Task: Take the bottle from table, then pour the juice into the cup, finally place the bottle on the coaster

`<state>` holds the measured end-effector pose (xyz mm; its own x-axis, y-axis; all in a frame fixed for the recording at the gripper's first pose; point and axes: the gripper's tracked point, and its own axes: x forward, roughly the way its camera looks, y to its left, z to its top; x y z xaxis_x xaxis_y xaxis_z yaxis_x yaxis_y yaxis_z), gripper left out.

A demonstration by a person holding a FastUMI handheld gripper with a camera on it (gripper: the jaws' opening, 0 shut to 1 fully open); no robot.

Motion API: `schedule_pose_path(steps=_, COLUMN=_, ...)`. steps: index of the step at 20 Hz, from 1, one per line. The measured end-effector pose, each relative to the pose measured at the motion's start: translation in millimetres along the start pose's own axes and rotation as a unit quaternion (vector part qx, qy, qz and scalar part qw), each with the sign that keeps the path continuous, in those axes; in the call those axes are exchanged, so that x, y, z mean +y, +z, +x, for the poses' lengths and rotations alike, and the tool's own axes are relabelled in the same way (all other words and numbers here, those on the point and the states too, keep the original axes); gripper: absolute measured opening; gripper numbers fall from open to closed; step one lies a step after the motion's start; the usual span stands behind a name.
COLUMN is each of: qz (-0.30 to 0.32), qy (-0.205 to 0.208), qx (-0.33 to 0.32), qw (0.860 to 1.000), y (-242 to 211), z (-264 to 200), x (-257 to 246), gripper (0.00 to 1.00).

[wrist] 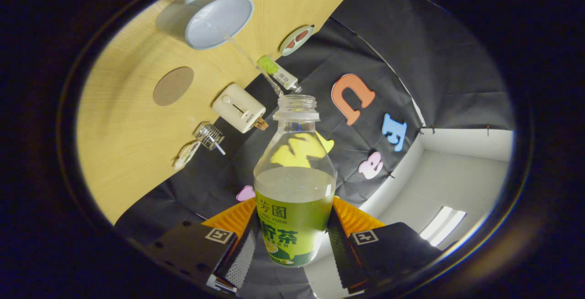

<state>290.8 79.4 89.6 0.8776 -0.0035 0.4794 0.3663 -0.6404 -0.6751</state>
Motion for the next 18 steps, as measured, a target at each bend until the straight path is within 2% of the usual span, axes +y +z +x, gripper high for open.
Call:
schedule_pose_path(steps=8, qz=-0.033, qy=-0.052, qx=-0.023, qw=0.998, y=16, z=-7, x=-39, gripper=0.79)
schedule_pose_path(steps=11, qz=-0.045, qy=-0.037, qx=-0.009, qw=0.998, y=11, z=-7, x=-37, gripper=0.79)
schedule_pose_path(steps=15, qz=-0.073, qy=-0.047, qx=-0.003, qw=0.996, y=5, z=-1, x=-48, gripper=0.79)
schedule_pose_path(steps=18, qz=-0.072, qy=-0.047, qx=0.007, qw=0.996, y=0, z=-2, x=-54, gripper=0.8)
